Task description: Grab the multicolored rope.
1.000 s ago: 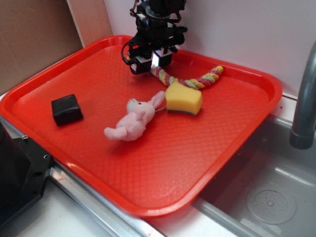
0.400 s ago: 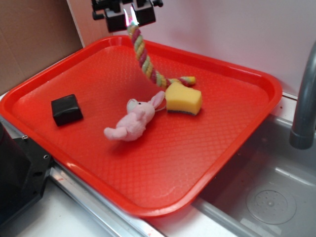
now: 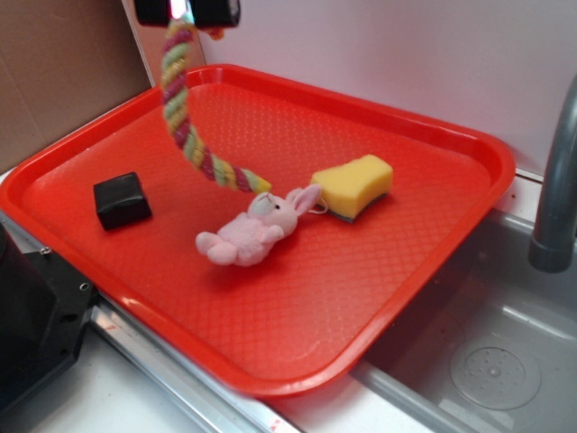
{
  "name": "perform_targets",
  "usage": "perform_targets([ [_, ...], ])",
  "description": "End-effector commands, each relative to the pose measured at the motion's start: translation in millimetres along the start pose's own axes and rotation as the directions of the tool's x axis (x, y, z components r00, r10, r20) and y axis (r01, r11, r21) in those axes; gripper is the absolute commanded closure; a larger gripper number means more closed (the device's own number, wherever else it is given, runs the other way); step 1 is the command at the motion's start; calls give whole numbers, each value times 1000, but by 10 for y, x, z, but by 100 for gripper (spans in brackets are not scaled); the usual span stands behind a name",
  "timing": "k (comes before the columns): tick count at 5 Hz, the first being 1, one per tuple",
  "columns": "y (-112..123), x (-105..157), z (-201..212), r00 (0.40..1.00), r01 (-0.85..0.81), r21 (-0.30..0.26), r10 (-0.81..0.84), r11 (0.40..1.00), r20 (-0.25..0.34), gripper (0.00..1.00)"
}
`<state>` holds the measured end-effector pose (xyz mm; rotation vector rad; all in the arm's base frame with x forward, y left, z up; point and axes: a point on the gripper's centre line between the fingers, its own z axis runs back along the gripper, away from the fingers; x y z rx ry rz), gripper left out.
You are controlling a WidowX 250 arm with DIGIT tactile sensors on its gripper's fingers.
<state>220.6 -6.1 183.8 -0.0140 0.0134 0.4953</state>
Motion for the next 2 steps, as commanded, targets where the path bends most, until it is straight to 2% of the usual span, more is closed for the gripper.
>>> perform_targets([
  [1,209,-169,189,975,215,-50,-212,975,58,100],
  [2,216,-112,225,981,193,-79,-191,978,34,100],
])
